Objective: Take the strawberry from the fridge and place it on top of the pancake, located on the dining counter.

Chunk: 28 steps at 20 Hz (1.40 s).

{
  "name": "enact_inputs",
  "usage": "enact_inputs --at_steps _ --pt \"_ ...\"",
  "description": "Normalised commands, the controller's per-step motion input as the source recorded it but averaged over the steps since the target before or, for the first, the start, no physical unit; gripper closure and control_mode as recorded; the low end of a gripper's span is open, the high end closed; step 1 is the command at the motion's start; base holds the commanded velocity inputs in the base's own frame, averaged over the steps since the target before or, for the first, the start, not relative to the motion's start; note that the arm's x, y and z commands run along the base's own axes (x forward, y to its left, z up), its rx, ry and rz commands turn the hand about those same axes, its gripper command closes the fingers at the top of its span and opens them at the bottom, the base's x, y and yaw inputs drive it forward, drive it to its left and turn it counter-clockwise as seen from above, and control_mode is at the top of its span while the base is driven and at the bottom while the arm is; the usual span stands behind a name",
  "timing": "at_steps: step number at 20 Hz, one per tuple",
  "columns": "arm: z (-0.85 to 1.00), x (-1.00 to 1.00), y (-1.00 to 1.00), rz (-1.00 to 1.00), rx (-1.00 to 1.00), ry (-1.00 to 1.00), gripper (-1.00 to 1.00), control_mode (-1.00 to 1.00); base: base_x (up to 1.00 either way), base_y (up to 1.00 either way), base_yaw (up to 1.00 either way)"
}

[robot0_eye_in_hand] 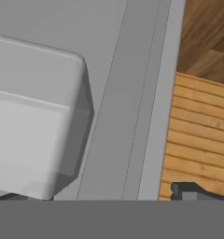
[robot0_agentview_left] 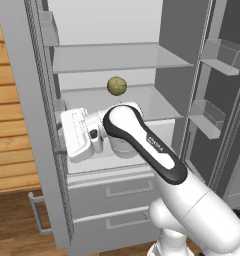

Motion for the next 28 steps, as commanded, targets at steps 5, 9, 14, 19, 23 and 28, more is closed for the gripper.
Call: enact_inputs --at_steps 5,9,14,19,23,28 --pt "0.00 0.00 -0.20 -0.07 0.00 0.03 -1.00 -1.00 0.00 0.00 0.00" --pt "0.00 0.00 -0.81 -0.05 0.00 0.00 -1.00 -1.00 0.00 0.00 0.00" --pt "-0.01 0.00 -1.00 0.00 -0.01 -0.05 -1.00 -1.00 0.00 0.00 0.00" --pt "-0.32 0.19 -0.93 0.14 -0.42 -0.05 -1.00 -1.00 0.00 0.00 0.00" --pt "-0.59 0.00 -0.85 0.28 -0.68 -0.13 -1.00 -1.00 0.00 0.00 0.00" --pt "-0.61 0.08 -0.66 0.40 -0.76 -0.18 -1.00 -1.00 0.00 0.00 0.00"
